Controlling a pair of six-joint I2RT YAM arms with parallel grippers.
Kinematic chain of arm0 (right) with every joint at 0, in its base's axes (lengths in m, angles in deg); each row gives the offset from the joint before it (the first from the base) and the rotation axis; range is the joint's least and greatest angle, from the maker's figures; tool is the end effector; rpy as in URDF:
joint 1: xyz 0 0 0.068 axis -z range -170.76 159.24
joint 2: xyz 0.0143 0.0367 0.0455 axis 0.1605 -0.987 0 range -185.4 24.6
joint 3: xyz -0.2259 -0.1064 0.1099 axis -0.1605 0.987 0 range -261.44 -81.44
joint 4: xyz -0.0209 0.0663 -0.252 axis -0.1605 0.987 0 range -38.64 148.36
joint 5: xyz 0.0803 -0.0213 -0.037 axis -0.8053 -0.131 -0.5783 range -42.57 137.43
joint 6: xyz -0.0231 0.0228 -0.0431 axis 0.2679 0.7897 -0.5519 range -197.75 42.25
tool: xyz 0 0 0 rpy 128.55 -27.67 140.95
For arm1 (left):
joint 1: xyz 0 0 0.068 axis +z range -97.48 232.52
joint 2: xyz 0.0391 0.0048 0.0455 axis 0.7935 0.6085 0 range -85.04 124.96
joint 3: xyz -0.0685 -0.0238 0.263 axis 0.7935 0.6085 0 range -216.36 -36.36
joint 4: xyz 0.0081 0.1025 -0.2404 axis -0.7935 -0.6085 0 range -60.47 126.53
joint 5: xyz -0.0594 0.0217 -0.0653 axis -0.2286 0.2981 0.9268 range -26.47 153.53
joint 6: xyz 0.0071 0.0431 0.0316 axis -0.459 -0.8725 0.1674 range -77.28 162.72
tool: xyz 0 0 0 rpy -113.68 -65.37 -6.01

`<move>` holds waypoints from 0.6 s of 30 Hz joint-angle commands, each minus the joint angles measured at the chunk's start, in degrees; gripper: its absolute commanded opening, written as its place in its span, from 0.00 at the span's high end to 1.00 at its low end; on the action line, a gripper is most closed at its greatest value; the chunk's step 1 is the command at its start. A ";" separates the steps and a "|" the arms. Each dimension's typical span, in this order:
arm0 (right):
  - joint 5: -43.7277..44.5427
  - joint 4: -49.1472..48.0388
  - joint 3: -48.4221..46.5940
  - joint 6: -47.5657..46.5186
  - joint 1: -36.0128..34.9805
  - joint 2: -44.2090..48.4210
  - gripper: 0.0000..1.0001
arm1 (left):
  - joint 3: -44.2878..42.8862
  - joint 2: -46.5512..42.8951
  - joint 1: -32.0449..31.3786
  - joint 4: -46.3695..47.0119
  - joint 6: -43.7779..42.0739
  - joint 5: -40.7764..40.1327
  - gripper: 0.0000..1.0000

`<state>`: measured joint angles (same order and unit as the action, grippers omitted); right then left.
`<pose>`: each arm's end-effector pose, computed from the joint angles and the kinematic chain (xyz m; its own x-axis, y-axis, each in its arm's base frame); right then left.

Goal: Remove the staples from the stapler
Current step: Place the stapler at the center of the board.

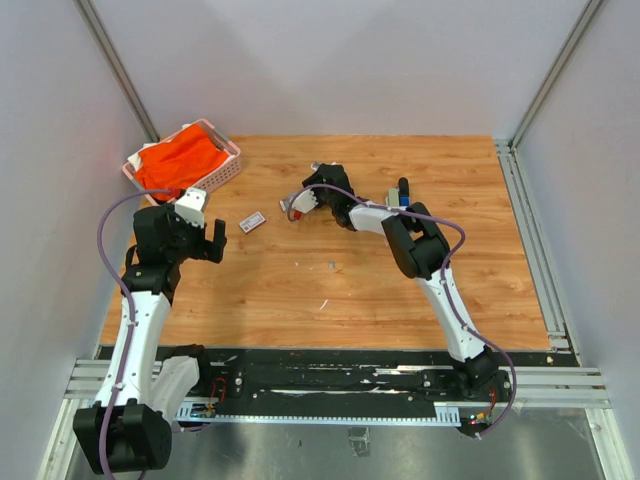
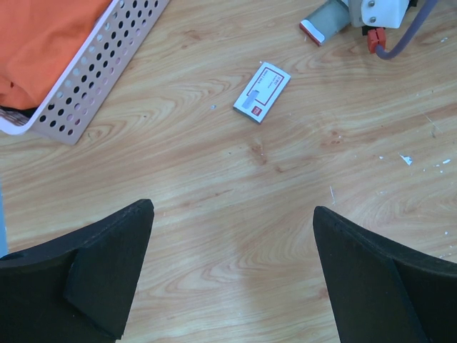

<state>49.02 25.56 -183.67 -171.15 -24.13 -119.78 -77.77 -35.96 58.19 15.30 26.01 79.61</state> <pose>0.4696 0.3081 0.1165 0.5406 -0.8388 0.0648 -0.2032 -0.2049 -0.9575 0.1926 0.0092 0.2875 -0.4187 0.2360 -0.8769 0.2784 0.9525 0.1234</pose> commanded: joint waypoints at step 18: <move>-0.08 6.29 2.70 4.82 0.29 6.33 0.46 | 0.83 -1.70 0.40 2.01 -0.79 0.53 0.02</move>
<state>49.13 28.40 -181.16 -170.37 -24.13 -117.57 -77.36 -36.60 58.19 15.49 26.01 79.67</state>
